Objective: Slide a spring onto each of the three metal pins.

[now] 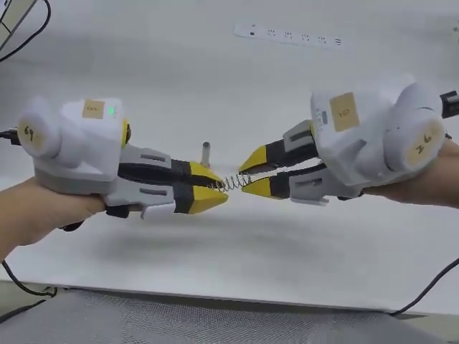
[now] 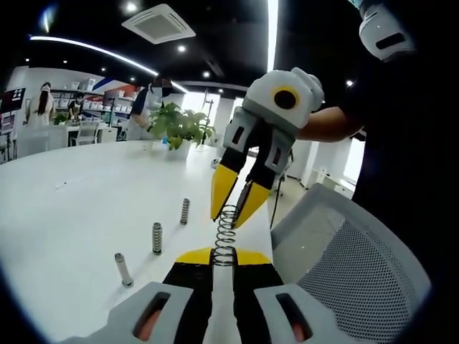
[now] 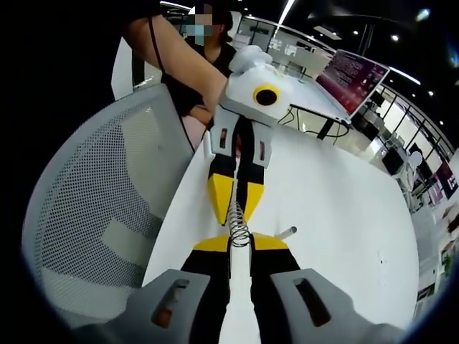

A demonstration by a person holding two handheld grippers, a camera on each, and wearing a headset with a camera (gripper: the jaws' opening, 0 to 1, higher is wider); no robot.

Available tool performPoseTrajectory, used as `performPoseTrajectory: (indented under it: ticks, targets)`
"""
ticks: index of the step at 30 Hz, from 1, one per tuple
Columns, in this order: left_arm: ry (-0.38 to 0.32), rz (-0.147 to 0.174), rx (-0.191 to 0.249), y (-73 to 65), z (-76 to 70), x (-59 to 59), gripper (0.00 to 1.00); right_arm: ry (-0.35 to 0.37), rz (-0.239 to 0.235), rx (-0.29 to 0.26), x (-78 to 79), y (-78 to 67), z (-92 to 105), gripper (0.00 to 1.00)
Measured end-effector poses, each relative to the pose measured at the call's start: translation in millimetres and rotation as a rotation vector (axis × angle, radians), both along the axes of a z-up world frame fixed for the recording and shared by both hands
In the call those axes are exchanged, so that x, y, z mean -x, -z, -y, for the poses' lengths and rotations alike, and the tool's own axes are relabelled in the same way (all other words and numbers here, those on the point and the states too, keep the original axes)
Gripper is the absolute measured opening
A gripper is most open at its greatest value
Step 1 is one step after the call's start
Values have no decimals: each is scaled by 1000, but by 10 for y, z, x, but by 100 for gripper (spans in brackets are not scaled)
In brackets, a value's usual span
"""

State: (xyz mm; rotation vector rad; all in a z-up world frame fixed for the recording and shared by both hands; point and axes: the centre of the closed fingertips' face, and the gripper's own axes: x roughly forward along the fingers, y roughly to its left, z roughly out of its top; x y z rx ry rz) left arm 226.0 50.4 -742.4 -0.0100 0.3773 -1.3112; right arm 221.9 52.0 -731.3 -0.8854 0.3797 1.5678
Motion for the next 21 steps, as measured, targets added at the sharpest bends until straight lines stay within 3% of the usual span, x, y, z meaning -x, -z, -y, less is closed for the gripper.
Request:
performPoseTrajectory:
  ticks: [13,21]
  targets:
    - [24,24,-12,13,20,23,2,-87,24,12,87,-136,-123,7]
    - [18,44,0,-31,28,-1,2,-78,0,-20,41,-174,-185,7]
